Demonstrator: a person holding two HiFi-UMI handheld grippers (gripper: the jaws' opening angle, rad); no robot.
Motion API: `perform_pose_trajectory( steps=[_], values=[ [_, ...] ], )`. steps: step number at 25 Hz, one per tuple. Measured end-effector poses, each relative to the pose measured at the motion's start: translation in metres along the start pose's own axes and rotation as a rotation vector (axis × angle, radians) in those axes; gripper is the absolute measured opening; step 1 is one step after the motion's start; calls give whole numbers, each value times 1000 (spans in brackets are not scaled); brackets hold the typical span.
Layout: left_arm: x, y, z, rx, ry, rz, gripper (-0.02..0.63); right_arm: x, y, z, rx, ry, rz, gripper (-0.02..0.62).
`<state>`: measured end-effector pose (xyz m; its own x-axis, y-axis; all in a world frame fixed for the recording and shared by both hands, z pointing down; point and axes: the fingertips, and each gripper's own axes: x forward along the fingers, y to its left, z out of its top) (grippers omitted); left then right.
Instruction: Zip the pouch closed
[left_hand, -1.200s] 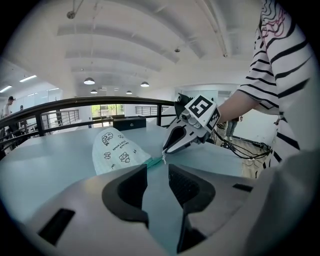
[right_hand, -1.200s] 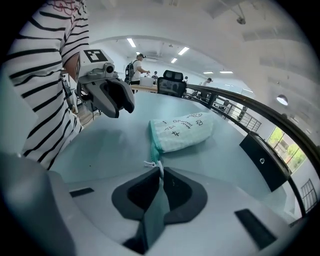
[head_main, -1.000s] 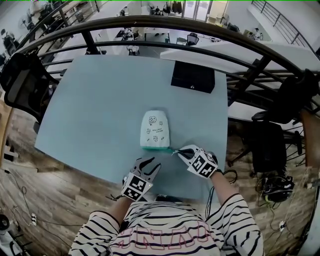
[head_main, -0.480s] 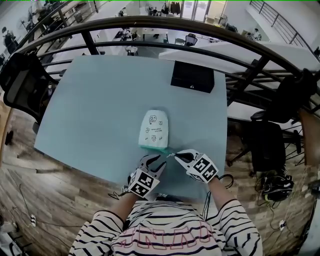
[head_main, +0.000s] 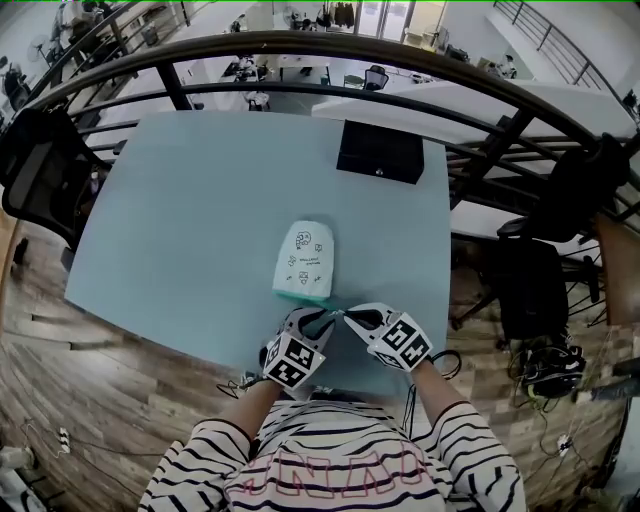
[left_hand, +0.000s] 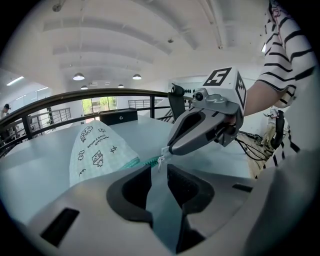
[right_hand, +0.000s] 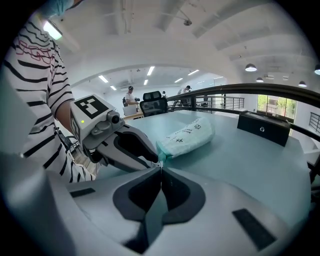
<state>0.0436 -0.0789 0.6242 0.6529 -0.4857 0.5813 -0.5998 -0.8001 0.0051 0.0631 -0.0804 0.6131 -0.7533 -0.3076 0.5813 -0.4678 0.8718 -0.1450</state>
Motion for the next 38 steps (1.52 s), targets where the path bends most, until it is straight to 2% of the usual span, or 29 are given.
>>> perform_pose_trajectory(
  steps=[5,14,24,32,38],
  values=[
    [6,-4,-1,3,24,-11,112,-1,0,0,36,0,-8,29],
    [9,0,-1,-9,32,-3,49,-2,-1,-2,63,4,-33,29],
    [7,-5,-2,-37,33,-36,25,-3,-4,-6,15,45,-52,29],
    [5,-2,1,-113,19,-38,23,-7,-6,-8,-12,61,-60,28],
    [-9,25,-8,-196,29,22,23,-18,-18,-12,2,81,-99,28]
  ],
)
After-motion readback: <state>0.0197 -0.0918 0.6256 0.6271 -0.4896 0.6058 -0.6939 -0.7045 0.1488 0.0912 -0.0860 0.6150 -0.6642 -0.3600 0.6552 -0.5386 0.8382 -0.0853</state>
